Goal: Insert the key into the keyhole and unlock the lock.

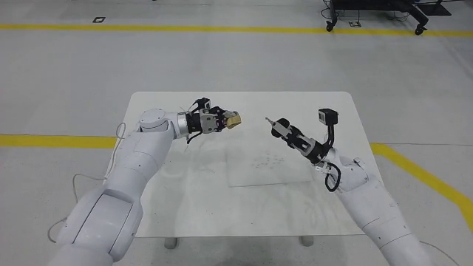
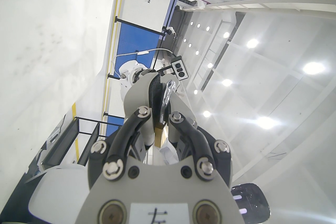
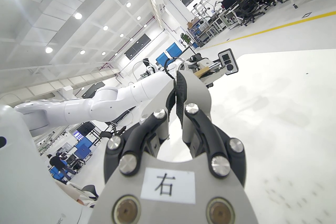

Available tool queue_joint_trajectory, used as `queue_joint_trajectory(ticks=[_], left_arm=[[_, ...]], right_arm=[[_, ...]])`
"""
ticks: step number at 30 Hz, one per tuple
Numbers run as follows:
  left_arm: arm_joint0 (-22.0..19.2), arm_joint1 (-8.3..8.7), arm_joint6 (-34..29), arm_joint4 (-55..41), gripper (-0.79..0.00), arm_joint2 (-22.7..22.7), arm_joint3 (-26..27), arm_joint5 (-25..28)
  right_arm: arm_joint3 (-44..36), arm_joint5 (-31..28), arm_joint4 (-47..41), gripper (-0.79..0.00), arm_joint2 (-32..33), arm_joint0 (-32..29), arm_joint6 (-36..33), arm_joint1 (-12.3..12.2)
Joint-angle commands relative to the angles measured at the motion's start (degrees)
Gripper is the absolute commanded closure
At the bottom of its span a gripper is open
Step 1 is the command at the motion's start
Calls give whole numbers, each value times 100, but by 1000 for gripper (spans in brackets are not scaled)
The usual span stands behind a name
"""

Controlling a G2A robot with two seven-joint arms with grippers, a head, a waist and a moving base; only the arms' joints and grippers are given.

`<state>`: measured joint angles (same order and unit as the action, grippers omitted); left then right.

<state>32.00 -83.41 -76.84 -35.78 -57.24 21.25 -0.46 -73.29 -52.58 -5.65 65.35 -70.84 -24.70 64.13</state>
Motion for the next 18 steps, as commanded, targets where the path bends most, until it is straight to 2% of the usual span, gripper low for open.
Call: queue_joint_trajectory(ticks=[1,5,7,9,10,11,15,18], left_arm=[[0,0,0,-1,0,0,0,1],[0,0,0,-1,0,0,0,1],[0,0,0,-1,0,0,0,1],[0,0,0,-1,0,0,0,1],[0,0,0,-1,0,0,0,1],[41,1,80,-3,0,-5,47,-2],[178,49,426,130,0,-24,345,-194],[288,95,636,207,0,-58,539,-366]], right_arm=[[-1,0,2,0,1,-1,0,0],[-1,0,2,0,1,-1,0,0],[-182,-17,365,0,3,29,-116,-12],[-694,-146,1868,0,228,122,-220,-64],[-883,-134,2377,0,307,96,-127,-71],[-1284,-101,3346,0,400,-3,113,-72],[-2141,133,5559,0,415,-272,656,-62],[-2677,537,7292,0,335,-462,979,-74]])
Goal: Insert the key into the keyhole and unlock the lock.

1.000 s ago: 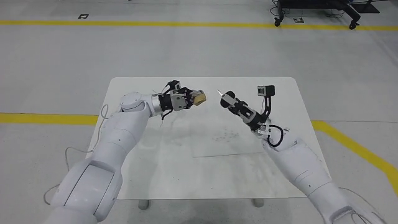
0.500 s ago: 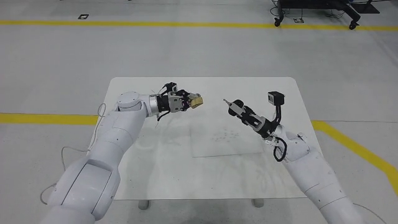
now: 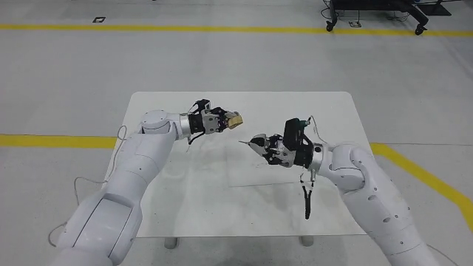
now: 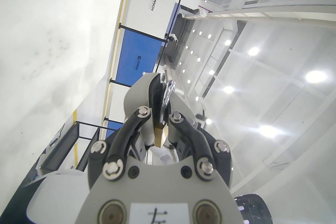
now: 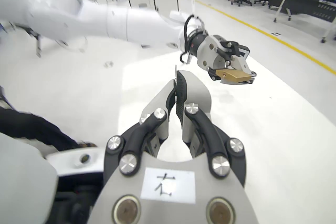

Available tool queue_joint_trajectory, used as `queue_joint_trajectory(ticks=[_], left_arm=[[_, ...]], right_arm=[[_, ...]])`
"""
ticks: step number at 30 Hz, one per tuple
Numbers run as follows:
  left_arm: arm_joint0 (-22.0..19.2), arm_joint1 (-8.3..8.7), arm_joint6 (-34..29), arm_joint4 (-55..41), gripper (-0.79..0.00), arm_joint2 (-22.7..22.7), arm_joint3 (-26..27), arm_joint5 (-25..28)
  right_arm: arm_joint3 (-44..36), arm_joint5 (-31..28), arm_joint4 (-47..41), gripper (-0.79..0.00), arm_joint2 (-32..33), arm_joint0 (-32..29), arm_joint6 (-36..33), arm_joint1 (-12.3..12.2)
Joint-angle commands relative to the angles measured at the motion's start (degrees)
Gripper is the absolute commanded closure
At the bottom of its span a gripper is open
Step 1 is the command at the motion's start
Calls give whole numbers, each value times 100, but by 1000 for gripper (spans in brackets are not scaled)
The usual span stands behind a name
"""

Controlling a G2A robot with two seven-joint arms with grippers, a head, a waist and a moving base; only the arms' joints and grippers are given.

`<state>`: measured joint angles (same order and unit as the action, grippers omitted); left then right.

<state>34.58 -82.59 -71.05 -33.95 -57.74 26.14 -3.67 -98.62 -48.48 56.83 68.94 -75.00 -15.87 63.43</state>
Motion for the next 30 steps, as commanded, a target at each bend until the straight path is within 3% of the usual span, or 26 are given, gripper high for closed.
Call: queue_joint_trajectory(ticks=[1,5,8,19,30], left_arm=[[63,29,108,59,0,-17,114,-102],[188,89,241,121,0,-76,366,-294],[273,128,427,47,0,-181,527,-323],[343,128,535,46,0,-184,592,-313],[645,208,1135,266,0,-252,1242,-505]], right_arm=[[-296,310,1621,0,-52,-100,173,-13],[-741,1105,3456,0,-230,-370,454,-48],[-929,1624,4081,0,-278,-578,666,-62],[-951,1672,4115,0,-273,-603,703,-64],[-1546,2273,7278,0,-1234,-442,93,-53]])
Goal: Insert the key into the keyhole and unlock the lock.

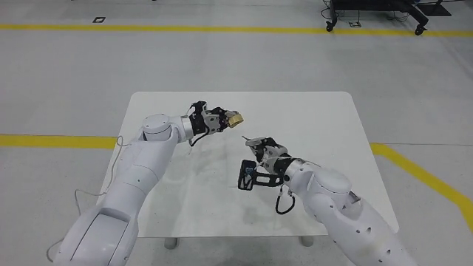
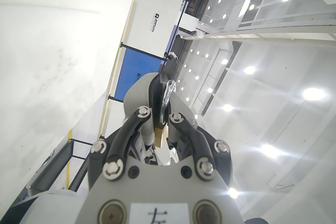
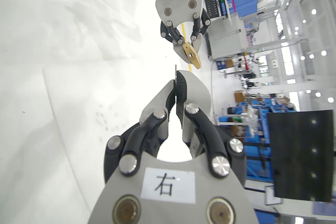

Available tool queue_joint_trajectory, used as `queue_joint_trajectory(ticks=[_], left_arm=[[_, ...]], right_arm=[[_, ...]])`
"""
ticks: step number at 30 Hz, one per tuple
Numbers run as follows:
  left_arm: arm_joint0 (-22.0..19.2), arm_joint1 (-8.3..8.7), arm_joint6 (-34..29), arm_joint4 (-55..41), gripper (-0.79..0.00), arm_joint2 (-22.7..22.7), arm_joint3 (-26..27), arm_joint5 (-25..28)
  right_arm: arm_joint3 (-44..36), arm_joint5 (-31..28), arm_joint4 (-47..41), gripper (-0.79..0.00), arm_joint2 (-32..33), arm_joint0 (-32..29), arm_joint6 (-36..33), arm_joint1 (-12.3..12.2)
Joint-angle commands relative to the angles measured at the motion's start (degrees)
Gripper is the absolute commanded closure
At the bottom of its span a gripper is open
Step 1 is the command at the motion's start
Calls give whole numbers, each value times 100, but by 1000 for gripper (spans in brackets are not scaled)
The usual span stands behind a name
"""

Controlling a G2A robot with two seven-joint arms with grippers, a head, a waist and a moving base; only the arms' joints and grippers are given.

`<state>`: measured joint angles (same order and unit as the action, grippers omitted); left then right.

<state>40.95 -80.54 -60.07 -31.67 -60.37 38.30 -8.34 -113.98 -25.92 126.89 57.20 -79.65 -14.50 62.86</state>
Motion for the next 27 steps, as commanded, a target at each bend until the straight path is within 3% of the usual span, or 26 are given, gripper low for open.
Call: queue_joint_trajectory(ticks=[1,10,19,23,27], left_arm=[[17,8,83,84,0,22,51,-81],[57,31,266,262,0,45,227,-94],[113,46,231,80,0,-67,358,176],[126,46,186,52,0,-81,407,325],[170,62,58,66,0,-113,520,699]], right_arm=[[-16,8,490,0,-131,59,-96,8],[-1,-152,2784,0,-1061,392,-1113,121],[348,11,3808,0,-1733,608,-1726,356],[728,-132,4882,0,-2188,753,-2132,467],[903,18,4912,0,-2409,881,-2289,598]])
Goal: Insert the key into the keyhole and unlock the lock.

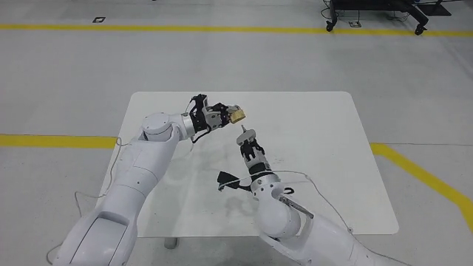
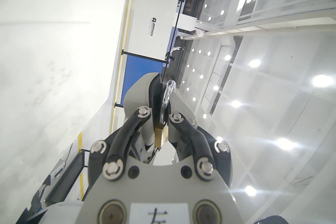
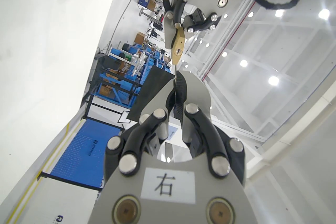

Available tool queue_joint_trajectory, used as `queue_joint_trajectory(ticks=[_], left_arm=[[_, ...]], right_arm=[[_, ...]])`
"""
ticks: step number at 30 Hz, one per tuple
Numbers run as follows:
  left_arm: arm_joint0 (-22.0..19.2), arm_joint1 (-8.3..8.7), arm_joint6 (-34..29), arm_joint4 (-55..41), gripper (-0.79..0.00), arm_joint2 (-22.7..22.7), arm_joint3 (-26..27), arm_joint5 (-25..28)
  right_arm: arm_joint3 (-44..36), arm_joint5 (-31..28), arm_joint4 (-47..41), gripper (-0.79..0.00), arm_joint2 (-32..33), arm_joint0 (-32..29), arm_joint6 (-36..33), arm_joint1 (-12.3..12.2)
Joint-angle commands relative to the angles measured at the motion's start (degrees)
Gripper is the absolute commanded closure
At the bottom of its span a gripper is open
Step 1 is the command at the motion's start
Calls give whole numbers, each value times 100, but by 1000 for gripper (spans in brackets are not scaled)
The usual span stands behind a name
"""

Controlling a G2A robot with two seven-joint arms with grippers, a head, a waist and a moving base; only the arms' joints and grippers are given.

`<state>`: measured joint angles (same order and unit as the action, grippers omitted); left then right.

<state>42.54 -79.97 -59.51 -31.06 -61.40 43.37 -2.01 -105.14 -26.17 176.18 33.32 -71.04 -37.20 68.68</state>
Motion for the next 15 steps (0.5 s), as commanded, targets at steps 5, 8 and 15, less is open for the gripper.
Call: queue_joint_trajectory(ticks=[5,8,15], left_arm=[[41,21,0,-2,0,-50,59,152],[68,26,-13,-4,0,-56,104,186],[91,37,-32,24,0,-54,160,198]], right_arm=[[274,137,-18,0,-510,303,-795,70],[402,155,-18,0,-725,434,-1031,94],[514,252,-18,0,-755,428,-1046,168]])
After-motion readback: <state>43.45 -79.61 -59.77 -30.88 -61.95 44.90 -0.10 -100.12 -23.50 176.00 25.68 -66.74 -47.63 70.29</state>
